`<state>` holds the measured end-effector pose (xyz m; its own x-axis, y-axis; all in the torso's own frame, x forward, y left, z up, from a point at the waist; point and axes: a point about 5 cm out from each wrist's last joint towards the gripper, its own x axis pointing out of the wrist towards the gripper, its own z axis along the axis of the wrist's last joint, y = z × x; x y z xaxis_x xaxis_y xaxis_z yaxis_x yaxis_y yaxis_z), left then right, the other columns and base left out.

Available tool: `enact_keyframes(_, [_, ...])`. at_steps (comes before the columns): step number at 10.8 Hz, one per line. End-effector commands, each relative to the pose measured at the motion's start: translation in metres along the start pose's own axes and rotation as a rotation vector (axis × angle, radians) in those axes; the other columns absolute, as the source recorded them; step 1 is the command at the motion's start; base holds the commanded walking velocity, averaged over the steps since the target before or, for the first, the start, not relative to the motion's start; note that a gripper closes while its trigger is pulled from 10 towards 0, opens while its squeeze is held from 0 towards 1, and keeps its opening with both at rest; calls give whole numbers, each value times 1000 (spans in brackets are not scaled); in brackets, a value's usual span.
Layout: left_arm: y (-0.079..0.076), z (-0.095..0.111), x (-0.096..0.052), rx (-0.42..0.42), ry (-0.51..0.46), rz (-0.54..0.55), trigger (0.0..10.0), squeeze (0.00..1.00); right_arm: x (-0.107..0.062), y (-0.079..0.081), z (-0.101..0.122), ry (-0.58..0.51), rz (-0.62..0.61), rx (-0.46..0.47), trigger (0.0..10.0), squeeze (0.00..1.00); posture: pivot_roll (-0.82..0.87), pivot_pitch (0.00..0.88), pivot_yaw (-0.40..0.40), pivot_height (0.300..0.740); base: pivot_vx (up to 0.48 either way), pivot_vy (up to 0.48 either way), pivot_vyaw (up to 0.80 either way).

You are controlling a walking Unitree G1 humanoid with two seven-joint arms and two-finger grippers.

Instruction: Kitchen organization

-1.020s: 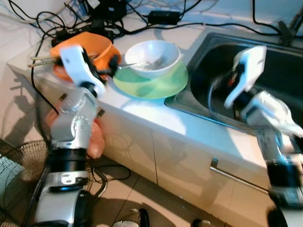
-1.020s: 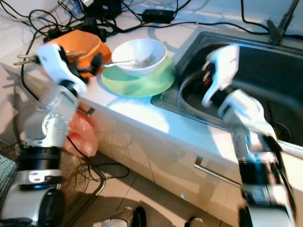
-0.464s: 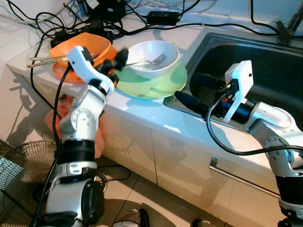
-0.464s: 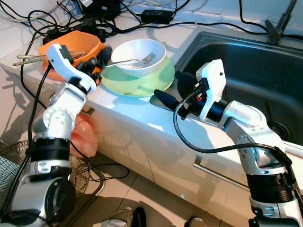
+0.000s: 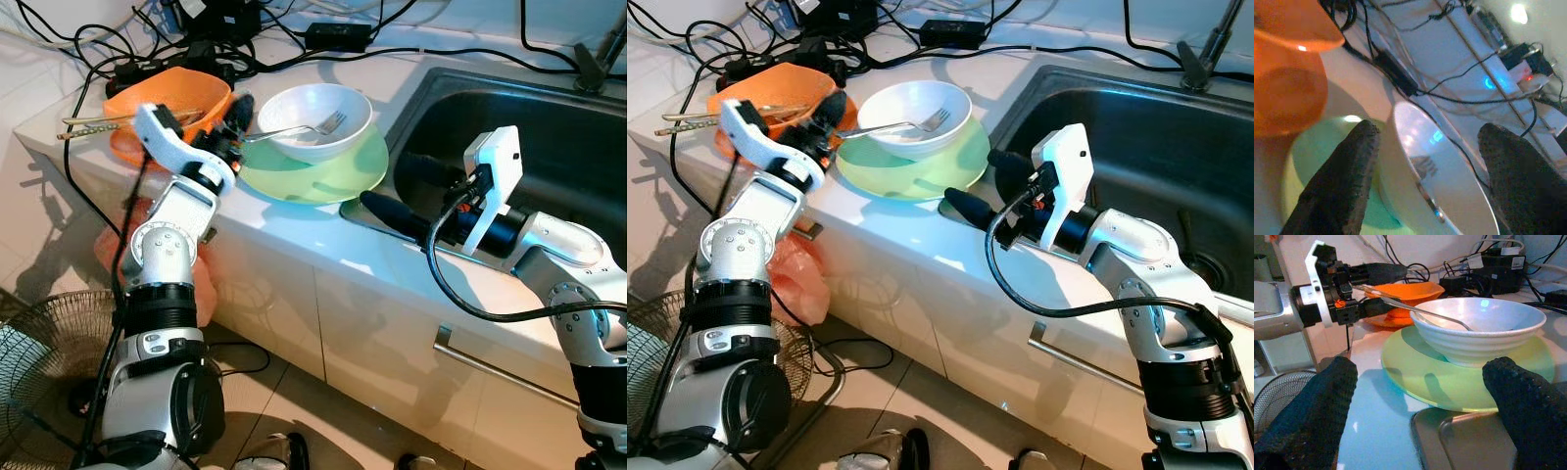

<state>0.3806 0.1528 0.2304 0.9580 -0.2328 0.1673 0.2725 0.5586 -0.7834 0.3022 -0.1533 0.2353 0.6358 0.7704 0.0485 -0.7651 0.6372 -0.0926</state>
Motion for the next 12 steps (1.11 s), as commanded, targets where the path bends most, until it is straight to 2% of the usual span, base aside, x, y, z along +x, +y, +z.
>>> enact_keyframes(1, [1,0,1,-3,18,15,10000,0,1,4,7,-18,28,-16,10000,0,13,127,129,740,0,0,0])
enact_keyframes(12, [4,-1,2,-5,29,28,10000,0,2,4,7,-20,31,-15,10000,0,13,127,130,740,0,0,0])
